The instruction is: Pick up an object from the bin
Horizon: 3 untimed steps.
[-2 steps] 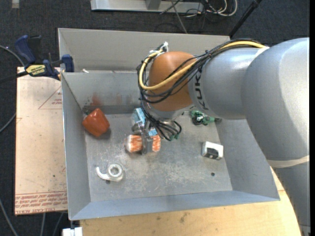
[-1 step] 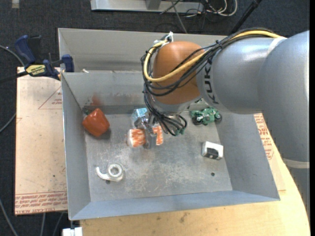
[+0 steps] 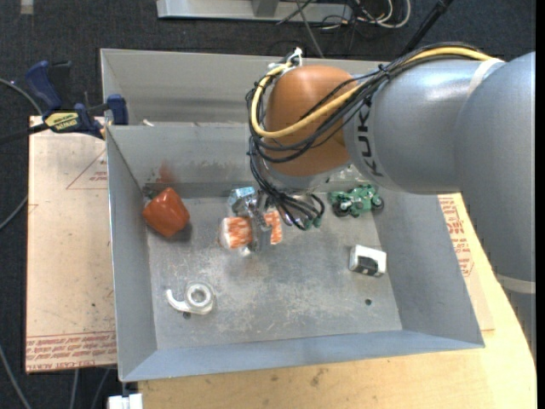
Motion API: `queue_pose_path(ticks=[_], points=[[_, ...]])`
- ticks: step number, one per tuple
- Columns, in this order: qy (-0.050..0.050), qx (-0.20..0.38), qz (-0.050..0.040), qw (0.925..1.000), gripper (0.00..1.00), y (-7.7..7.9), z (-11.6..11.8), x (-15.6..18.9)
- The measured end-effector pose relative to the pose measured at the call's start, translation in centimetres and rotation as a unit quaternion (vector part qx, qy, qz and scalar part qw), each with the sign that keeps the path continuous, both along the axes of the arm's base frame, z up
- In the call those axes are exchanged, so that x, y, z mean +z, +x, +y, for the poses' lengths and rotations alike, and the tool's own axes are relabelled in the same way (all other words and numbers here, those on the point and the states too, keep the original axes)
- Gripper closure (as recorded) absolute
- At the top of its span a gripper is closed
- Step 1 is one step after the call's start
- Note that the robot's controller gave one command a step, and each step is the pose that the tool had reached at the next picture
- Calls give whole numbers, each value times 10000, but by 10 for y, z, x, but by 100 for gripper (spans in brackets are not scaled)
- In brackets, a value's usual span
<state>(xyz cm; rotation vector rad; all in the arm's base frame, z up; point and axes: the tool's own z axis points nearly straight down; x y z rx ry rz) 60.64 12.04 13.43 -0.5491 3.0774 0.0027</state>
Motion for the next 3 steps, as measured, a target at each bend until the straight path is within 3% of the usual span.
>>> queue_pose_path(ticks=[1, 2, 3], points=[[-20, -17, 109, 9999, 100, -5, -14, 31], [1, -56, -32, 10000, 100, 11, -22, 34], [-19, -28, 128, 9999, 100, -2, -54, 47]])
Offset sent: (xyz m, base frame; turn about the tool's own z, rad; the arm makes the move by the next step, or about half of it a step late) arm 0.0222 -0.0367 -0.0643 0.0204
